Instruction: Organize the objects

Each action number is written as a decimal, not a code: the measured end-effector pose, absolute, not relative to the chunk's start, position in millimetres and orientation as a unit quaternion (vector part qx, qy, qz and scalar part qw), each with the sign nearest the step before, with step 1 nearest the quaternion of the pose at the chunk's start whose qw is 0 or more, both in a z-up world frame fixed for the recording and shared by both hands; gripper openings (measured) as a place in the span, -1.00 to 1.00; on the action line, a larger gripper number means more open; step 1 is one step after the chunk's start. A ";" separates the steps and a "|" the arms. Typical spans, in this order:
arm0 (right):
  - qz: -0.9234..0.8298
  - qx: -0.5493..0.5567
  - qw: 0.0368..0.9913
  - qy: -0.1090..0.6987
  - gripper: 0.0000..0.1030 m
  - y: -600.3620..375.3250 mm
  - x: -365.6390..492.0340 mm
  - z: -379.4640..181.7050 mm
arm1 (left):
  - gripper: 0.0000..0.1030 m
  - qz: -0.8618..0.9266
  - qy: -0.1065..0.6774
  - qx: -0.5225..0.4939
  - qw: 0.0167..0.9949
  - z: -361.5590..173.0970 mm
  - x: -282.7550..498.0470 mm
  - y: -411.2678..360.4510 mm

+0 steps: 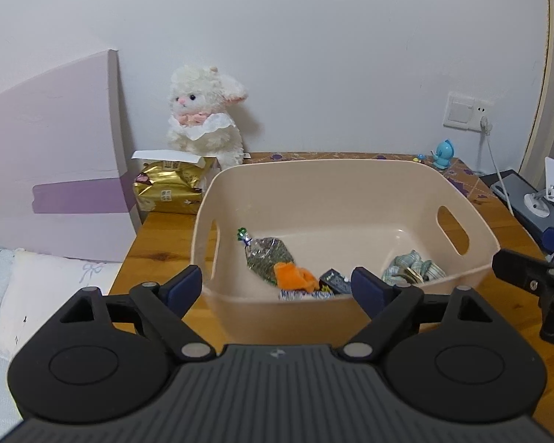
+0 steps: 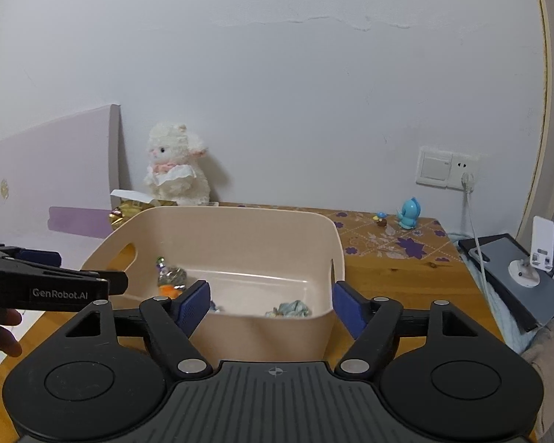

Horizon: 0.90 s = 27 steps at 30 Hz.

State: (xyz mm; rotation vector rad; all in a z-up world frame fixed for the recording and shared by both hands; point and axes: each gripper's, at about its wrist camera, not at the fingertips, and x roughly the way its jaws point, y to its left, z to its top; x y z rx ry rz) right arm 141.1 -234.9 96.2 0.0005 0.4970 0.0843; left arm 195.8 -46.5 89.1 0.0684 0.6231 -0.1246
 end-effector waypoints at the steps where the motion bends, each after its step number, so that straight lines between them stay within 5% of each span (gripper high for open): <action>1: 0.043 0.000 0.969 0.243 0.49 -233.8 133.8 97.3 | 0.81 -0.063 0.305 0.032 0.950 90.2 188.8 -44.6; 27: 0.068 0.027 0.964 0.254 0.78 -221.0 17.1 84.6 | 0.82 -0.063 0.283 0.030 0.957 97.3 54.4 -18.3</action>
